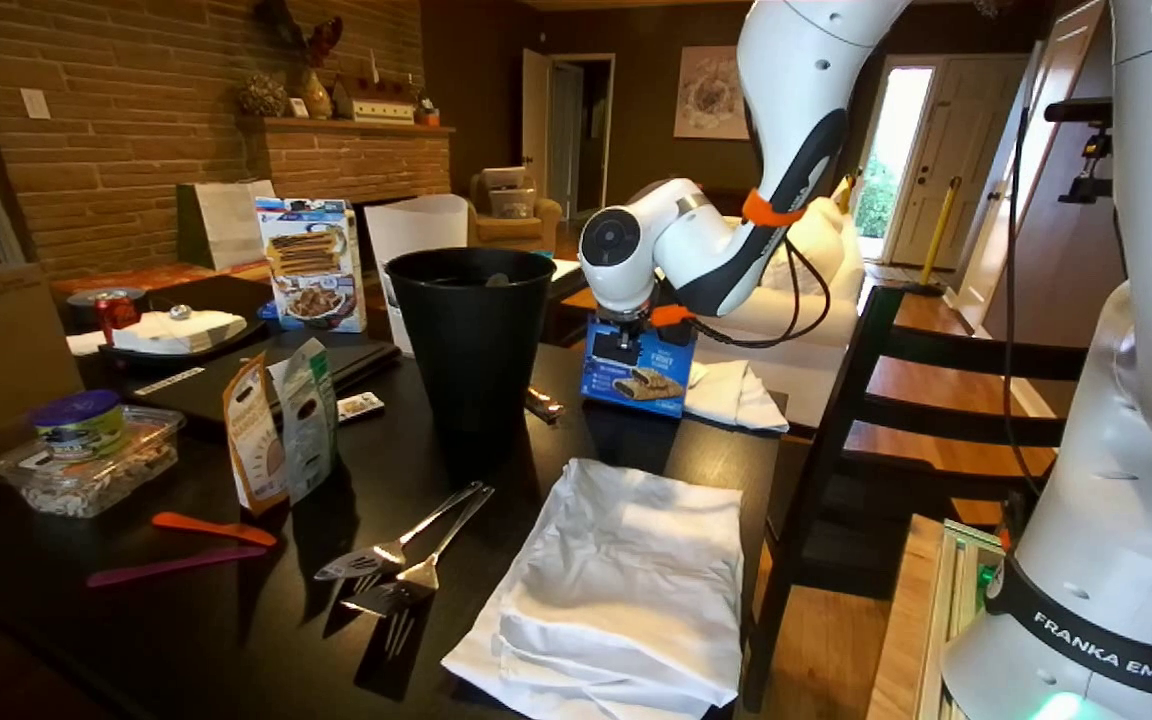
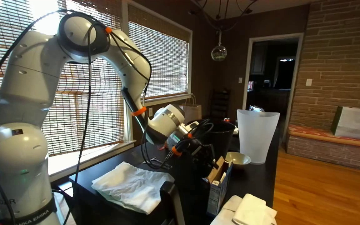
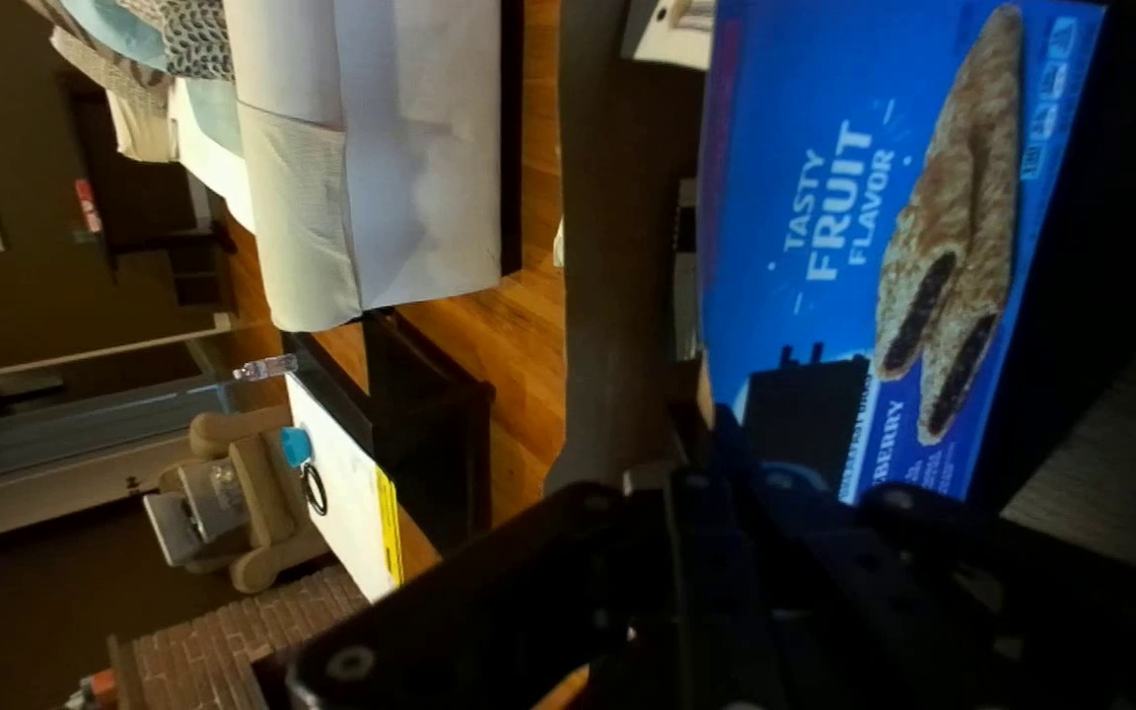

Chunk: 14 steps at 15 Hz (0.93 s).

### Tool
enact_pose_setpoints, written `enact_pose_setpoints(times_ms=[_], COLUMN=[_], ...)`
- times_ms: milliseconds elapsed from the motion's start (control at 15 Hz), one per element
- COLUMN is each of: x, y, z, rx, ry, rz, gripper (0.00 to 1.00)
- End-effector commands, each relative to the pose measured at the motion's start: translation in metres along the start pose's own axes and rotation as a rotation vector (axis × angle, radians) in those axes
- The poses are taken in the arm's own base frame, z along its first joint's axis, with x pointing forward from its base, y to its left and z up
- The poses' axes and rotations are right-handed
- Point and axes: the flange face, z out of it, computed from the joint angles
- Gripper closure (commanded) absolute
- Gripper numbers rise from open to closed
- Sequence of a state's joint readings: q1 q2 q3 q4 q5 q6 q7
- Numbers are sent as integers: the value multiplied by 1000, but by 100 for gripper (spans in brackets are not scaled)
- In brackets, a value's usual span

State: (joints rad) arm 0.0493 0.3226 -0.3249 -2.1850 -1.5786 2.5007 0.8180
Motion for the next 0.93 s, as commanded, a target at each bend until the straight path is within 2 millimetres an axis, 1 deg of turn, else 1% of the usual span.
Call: enact_pose_setpoints(times_ms=[0, 267, 867], x=[-8, -10, -13], y=[-5, -15, -26], z=[-9, -10, -10], rx=[-50, -71, -120], ry=[9, 0, 4], rz=[-4, -22, -50], gripper=[100, 100, 100])
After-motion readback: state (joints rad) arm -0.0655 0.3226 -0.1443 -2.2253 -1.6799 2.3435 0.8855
